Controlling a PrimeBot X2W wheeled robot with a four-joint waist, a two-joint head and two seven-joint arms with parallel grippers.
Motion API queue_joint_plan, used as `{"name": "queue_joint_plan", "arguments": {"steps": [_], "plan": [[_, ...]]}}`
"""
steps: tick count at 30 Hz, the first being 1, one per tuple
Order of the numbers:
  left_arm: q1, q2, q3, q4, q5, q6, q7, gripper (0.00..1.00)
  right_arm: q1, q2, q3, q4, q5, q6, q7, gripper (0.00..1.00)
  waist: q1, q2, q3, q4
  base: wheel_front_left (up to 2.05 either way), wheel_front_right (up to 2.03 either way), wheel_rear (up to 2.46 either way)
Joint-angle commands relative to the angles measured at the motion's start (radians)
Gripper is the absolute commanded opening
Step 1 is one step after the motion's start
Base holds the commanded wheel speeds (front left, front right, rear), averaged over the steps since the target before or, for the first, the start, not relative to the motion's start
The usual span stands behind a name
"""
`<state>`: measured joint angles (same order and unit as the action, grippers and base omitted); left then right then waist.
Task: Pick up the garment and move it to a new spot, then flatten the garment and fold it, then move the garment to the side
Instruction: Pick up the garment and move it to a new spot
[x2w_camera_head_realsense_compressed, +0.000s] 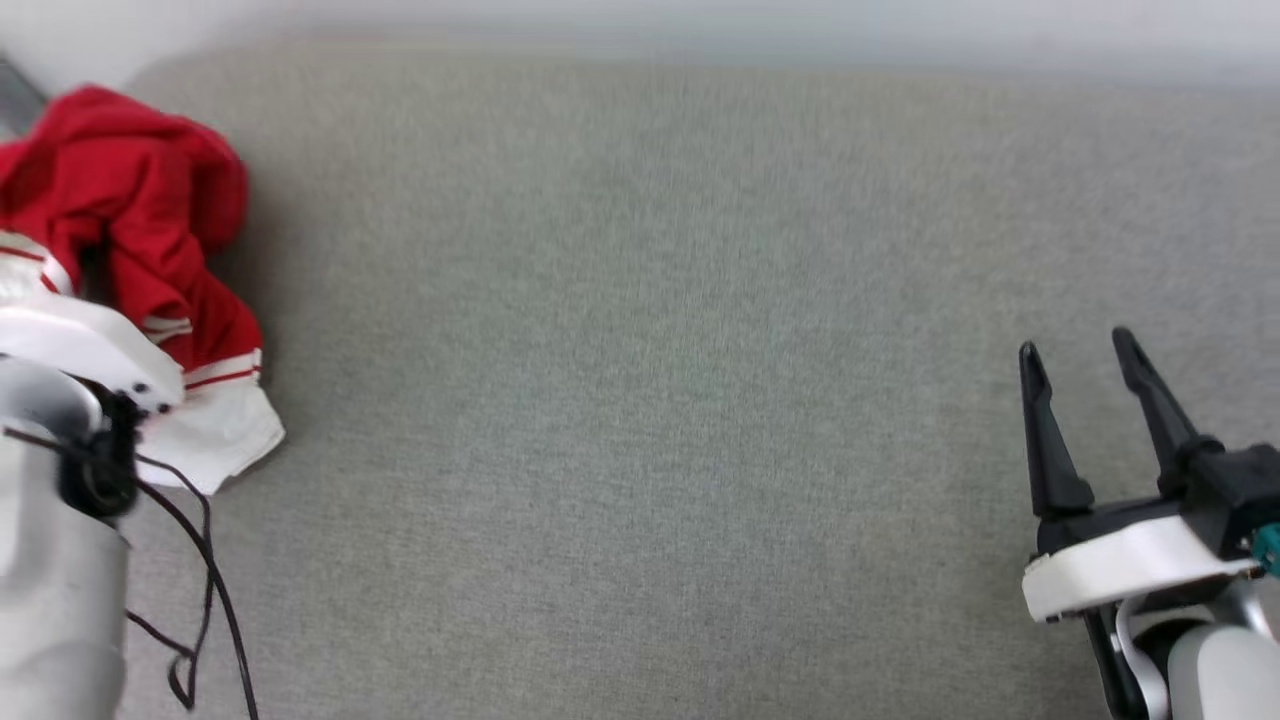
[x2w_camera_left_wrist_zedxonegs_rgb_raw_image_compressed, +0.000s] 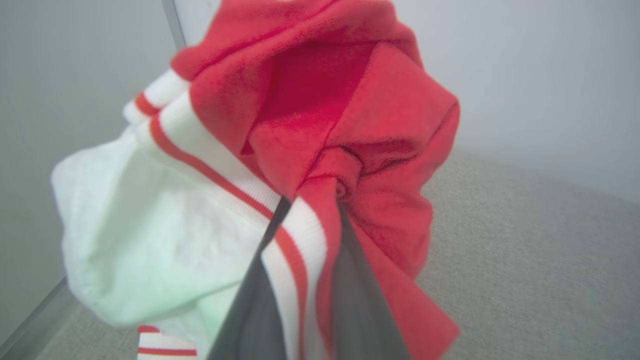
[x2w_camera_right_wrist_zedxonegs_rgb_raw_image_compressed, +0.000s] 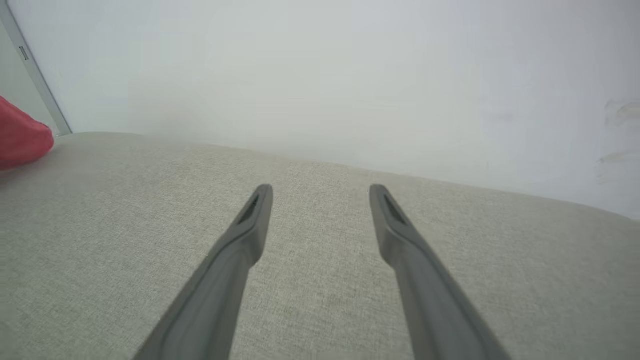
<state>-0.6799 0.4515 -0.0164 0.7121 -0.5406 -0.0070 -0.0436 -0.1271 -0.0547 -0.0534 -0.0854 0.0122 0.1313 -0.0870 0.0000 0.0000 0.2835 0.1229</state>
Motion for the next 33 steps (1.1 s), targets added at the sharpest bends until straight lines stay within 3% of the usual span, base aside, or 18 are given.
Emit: {"name": "queue_joint_plan", "arguments": {"steps": [1,8,16,23,27,33], "plan": [[0.035,-0.019,-0.003,-0.022,0.007,0.011,-0.034,0.0,0.029,0.006,-0.007,0.001,0.017,-0.001,0.001,1.0,0.0,0.0,-0.102,-0.012,0.0,0.0,0.0],[0.151,-0.067,-0.031,-0.148,0.016,0.012,-0.101,0.0,0.104,0.005,-0.023,0.0,0.058,-0.001,0.015,1.0,0.0,0.0,-0.199,-0.074,0.0,0.0,0.0],[0.258,-0.142,-0.112,-0.317,0.03,0.02,-0.057,0.0,0.131,0.005,-0.025,-0.029,0.07,-0.001,0.035,1.0,0.0,0.0,-0.213,-0.194,0.0,0.0,0.0],[0.248,-0.239,-0.29,-0.364,0.074,-0.041,0.02,0.0,0.123,0.005,-0.037,-0.033,0.092,-0.001,0.028,1.0,0.0,0.0,-0.157,-0.272,0.0,0.0,0.0],[0.225,-0.303,-0.407,-0.331,0.11,-0.077,0.05,0.0,0.101,0.005,-0.031,-0.026,0.109,-0.001,0.014,1.0,0.0,0.0,-0.112,-0.307,0.0,0.0,0.0],[0.223,-0.35,-0.536,-0.273,0.136,-0.106,0.083,0.0,0.087,0.005,-0.026,-0.01,0.131,-0.001,-0.008,1.0,0.0,0.0,-0.065,-0.334,0.0,0.0,0.0]]}}
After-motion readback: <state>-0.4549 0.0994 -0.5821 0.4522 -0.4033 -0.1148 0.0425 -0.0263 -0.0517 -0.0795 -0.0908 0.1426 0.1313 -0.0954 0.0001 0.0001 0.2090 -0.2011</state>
